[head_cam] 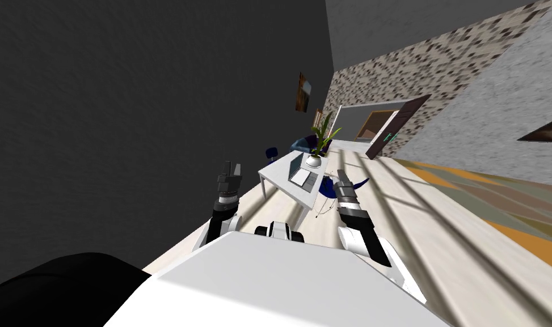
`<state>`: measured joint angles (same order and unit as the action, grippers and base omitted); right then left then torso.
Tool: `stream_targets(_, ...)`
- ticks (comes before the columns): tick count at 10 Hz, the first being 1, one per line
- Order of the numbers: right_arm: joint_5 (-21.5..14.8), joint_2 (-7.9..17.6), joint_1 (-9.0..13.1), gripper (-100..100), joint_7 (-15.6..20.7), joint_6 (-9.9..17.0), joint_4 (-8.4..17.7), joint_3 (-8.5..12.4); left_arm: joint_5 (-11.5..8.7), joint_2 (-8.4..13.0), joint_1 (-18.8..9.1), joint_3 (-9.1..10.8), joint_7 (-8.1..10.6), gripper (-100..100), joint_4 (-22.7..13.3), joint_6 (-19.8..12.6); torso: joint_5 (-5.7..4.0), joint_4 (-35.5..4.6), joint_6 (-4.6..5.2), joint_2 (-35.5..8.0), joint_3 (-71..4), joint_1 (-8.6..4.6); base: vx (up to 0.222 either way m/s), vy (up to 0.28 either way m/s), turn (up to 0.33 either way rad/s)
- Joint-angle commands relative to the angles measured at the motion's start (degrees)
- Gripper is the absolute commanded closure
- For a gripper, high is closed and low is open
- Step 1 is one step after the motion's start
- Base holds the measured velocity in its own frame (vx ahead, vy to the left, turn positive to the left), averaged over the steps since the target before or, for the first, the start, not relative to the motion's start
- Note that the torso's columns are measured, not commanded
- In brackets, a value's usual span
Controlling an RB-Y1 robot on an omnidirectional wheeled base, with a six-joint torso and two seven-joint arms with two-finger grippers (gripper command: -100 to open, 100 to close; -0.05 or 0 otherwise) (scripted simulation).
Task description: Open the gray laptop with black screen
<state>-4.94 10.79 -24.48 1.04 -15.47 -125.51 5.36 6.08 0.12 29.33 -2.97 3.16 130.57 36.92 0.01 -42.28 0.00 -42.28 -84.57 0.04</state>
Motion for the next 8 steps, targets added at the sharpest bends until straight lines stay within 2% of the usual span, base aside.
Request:
stream_targets(1,-4.5,1.6,1.1,-100,4.2,3.1,2.8,0.8,0.0,0.0,0.0,0.00,0.00,0,0.0,0.0,0.00,0.0,0.00,0.0,0.0,0.02,0.026,0.274,-0.081)
stream_targets(2,-4.9,1.6,1.1,-100,4.2,3.1,2.8,0.8,0.0,0.0,0.0,-0.01,0.00,0,0.0,0.0,0.04,0.0,-0.01,0.0,0.0,0.18,0.018,0.196,-0.031)
stream_targets(4,-8.7,2.8,2.0,-100,7.5,5.6,4.9,1.6,0.0,0.0,0.0,0.01,0.00,0,0.0,0.0,-0.10,0.0,0.01,-0.1,0.0,-0.33,0.005,0.168,-0.063)
stream_targets(6,-12.1,4.0,2.8,-100,10.6,8.1,7.0,2.5,0.0,0.0,0.0,0.00,0.00,0,0.0,0.0,0.04,0.0,0.00,0.0,0.0,0.15,0.012,0.250,-0.081)
stream_targets(7,-12.6,4.0,2.8,-100,10.7,8.1,7.0,2.5,0.0,0.0,0.0,0.00,0.00,0,0.0,0.0,0.05,0.0,0.00,0.0,0.0,0.15,0.028,0.180,-0.035)
stream_targets(8,-14.4,4.6,3.3,-100,12.4,9.3,8.1,3.0,0.0,0.0,0.0,0.00,0.00,0,0.0,0.0,-0.04,0.0,-0.01,0.1,0.0,-0.18,0.035,0.154,-0.039)
